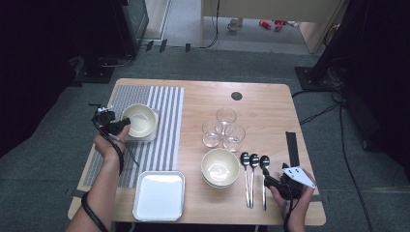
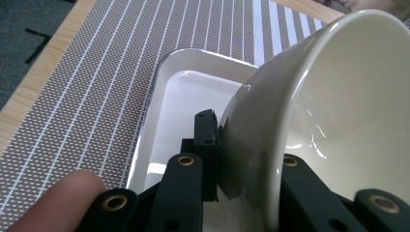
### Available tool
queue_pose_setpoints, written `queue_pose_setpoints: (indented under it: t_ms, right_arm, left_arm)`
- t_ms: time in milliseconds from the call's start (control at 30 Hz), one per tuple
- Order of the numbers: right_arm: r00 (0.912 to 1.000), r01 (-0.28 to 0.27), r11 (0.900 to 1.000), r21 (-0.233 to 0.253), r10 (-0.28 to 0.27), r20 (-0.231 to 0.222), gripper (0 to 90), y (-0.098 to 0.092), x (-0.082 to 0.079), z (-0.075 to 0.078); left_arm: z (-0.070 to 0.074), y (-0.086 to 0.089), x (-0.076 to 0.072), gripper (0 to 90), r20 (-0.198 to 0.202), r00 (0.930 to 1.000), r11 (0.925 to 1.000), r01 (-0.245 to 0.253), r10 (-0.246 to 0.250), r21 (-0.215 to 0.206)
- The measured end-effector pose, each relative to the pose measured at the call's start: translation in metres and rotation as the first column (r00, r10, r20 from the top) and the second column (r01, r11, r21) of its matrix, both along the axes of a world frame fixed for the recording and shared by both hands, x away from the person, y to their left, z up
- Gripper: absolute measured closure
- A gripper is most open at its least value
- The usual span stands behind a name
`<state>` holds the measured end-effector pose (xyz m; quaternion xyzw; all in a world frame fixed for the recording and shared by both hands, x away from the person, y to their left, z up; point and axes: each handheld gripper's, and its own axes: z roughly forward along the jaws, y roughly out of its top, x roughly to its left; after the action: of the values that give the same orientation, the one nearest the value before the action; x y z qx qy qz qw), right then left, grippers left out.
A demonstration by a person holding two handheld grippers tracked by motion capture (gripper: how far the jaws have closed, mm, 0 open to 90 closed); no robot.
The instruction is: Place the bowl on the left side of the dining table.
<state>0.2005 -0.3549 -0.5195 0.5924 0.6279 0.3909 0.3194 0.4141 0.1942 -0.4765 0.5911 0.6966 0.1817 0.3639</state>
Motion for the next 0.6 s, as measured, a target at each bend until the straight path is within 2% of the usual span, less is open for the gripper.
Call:
queue_pose_setpoints:
  t_ms: [100, 333, 467, 600]
  right_arm:
    - [1.0, 0.001, 1.0, -0.002, -0.001, -0.001, 22.8, 0.0, 0.0, 0.0]
    - [1.0, 0.001, 1.0, -0.002, -0.001, 0.001, 22.9, 0.0, 0.0, 0.0]
    - [1.0, 0.0, 1.0, -0.001, 0.0, 0.0, 23.0, 0.0, 0.0, 0.0]
    - [1.0, 0.0, 1.0, -0.002, 0.0, 0.0, 23.0, 0.0, 0.0, 0.0]
  left_arm:
    - [-0.001, 0.001, 0.003, 81.6, -0.02, 0.9998, 1.0, 0.003, -0.003, -0.007]
    - [0.001, 0.002, 0.007, 81.5, -0.036, 0.9993, 1.0, -0.005, 0.005, -0.007]
    - [0.001, 0.005, 0.011, 81.2, -0.063, 0.998, 0.9995, -0.002, 0.0, -0.032]
    - [0.001, 0.007, 0.014, 81.0, -0.074, 0.9972, 0.9991, -0.003, 0.0, -0.042]
